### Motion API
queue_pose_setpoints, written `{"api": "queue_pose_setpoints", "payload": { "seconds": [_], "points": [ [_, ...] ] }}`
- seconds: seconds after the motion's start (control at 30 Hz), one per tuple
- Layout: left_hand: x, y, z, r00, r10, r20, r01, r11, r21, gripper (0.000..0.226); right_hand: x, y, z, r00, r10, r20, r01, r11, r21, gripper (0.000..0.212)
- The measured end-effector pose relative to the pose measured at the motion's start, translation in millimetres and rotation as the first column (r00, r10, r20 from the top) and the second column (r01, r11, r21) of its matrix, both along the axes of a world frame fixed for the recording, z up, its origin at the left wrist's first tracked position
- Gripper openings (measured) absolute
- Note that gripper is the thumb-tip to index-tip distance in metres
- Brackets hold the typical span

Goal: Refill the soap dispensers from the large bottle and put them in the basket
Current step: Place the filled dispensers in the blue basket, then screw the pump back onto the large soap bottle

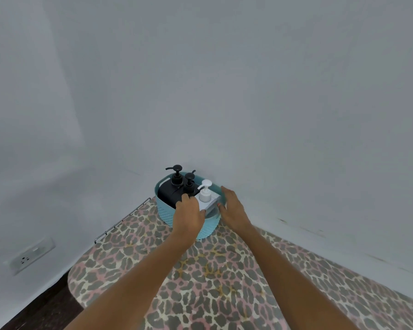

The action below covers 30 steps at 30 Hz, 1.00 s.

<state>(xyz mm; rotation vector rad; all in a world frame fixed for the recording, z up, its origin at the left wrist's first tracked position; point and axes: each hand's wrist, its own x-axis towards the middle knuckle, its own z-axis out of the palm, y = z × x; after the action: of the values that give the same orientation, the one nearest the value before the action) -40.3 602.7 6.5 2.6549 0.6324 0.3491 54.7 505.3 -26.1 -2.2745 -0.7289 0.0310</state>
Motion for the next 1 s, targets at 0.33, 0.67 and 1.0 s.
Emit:
{"api": "queue_pose_setpoints", "payload": {
  "seconds": [0.33,0.67,1.0],
  "points": [
    [-7.0,-64.2,12.9,0.988,-0.115,0.107,0.098,0.983,0.156,0.032,-31.0,-103.1,18.0,0.982,-0.178,0.069,0.165,0.973,0.163,0.028],
    [-8.4,-213.5,15.9,0.903,-0.368,0.223,0.381,0.924,-0.021,0.029,-80.2,-264.0,34.0,0.894,-0.432,0.117,0.4,0.889,0.223,0.027],
    [-31.4,-363.8,7.8,0.779,-0.566,0.268,0.617,0.768,-0.172,0.027,-151.5,-437.4,27.0,0.674,-0.734,0.083,0.682,0.662,0.313,0.025]
  ]
}}
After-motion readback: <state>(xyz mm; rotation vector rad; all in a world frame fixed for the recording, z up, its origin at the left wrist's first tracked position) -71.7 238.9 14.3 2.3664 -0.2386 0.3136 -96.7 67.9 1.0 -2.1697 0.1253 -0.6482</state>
